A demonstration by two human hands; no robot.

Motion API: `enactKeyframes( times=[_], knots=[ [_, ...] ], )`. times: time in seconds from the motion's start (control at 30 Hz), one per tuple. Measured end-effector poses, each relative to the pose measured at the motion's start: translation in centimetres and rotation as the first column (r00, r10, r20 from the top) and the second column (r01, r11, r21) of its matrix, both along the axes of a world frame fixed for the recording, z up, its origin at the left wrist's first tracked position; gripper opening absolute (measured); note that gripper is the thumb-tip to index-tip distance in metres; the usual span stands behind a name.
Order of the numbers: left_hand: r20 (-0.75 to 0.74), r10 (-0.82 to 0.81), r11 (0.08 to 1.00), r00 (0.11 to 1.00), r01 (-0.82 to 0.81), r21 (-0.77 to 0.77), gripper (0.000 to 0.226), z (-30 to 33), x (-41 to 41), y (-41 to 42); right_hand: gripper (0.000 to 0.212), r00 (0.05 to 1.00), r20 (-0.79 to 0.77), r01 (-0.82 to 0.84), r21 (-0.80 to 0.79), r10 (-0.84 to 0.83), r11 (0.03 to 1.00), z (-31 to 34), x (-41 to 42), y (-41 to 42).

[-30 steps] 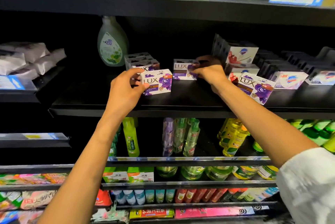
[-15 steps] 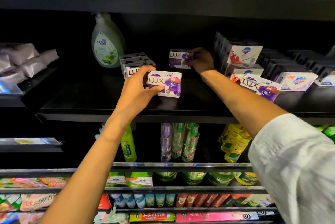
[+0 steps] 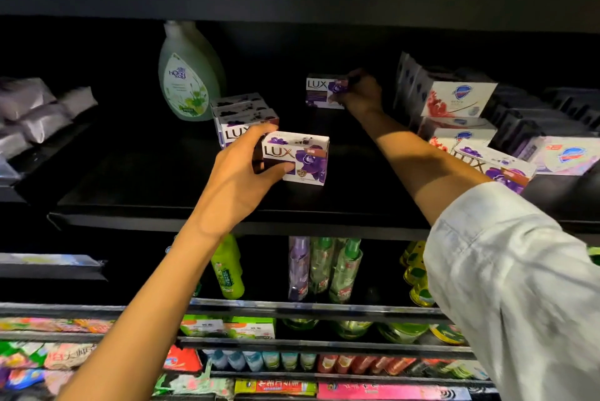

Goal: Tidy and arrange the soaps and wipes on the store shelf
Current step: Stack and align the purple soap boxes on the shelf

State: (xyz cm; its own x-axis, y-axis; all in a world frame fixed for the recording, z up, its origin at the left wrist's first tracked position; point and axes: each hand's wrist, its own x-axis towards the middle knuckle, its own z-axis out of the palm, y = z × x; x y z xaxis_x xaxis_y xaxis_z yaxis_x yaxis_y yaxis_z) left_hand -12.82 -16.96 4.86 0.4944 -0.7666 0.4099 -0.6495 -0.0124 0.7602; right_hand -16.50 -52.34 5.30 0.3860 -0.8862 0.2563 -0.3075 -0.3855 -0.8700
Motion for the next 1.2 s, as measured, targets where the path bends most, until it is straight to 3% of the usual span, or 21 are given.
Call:
enactKeyframes(
  times=[0.07, 0.2, 0.3, 0.43, 0.57, 0.7, 0.8, 0.9, 1.0, 1.1, 1.2],
  knots=[
    [0.020, 0.005, 1.000, 1.000, -0.005, 0.001, 0.058, 0.0, 0.0, 0.1, 0.045, 0.997, -0.071, -0.011, -0.042, 0.008, 0.999, 0.1, -0.3, 0.3],
    [-0.009, 0.001, 1.000, 1.000, -0.001, 0.007, 0.060, 0.2, 0.0, 0.2, 0.071, 0.998, -0.063, 0.015, -0.060, -0.019, 0.998, -1.1, 0.0, -1.2],
    [0.000, 0.001, 1.000, 1.000, -0.001, 0.009, 0.060, 0.1, -0.2, 0.3, 0.080, 0.993, -0.114, 0.012, -0.079, -0.021, 0.997, 0.0, -2.0, 2.5],
    [0.000, 0.031, 0.999, 1.000, -0.031, 0.027, 0.062, 0.2, -0.3, 0.1, 0.081, 0.946, -0.325, -0.066, -0.207, -0.005, 0.976, 1.2, -5.2, 7.0],
    [0.043, 0.082, 0.994, 0.996, -0.085, 0.070, 0.059, 1.0, -0.8, -0.6, 0.066, 0.844, -0.534, -0.187, -0.193, 0.057, 0.963, 2.3, -9.7, 11.5],
    [0.106, 0.088, 0.993, 0.990, -0.096, 0.074, 0.050, 1.7, -1.8, -2.4, 0.060, 0.795, -0.604, -0.210, -0.190, 0.055, 0.959, 1.8, -14.6, 15.8],
    [0.127, 0.099, 0.991, 0.987, -0.109, 0.082, 0.052, 1.6, -2.1, -4.3, 0.060, 0.782, -0.613, -0.325, -0.245, 0.114, 0.913, 1.3, -17.8, 17.6],
    [0.153, 0.111, 0.988, 0.982, -0.125, 0.089, 0.053, 1.6, -2.1, -6.3, 0.071, 0.771, -0.574, -0.439, -0.164, 0.276, 0.884, 1.0, -20.8, 19.0],
    [0.120, 0.092, 0.989, 0.989, -0.104, 0.102, 0.044, 1.3, -1.5, -8.3, 0.083, 0.695, -0.619, -0.526, -0.089, 0.366, 0.846, 1.2, -22.2, 19.6],
    [0.116, 0.080, 0.993, 0.990, -0.089, 0.077, 0.045, 0.7, -0.7, -10.5, 0.094, 0.631, -0.672, -0.586, -0.086, 0.388, 0.805, 1.3, -22.5, 19.8],
    [0.109, 0.109, 0.991, 0.988, -0.117, 0.067, 0.050, 0.4, -0.2, -13.0, 0.091, 0.642, -0.664, -0.587, -0.102, 0.384, 0.803, 1.0, -22.5, 19.5]
  ],
)
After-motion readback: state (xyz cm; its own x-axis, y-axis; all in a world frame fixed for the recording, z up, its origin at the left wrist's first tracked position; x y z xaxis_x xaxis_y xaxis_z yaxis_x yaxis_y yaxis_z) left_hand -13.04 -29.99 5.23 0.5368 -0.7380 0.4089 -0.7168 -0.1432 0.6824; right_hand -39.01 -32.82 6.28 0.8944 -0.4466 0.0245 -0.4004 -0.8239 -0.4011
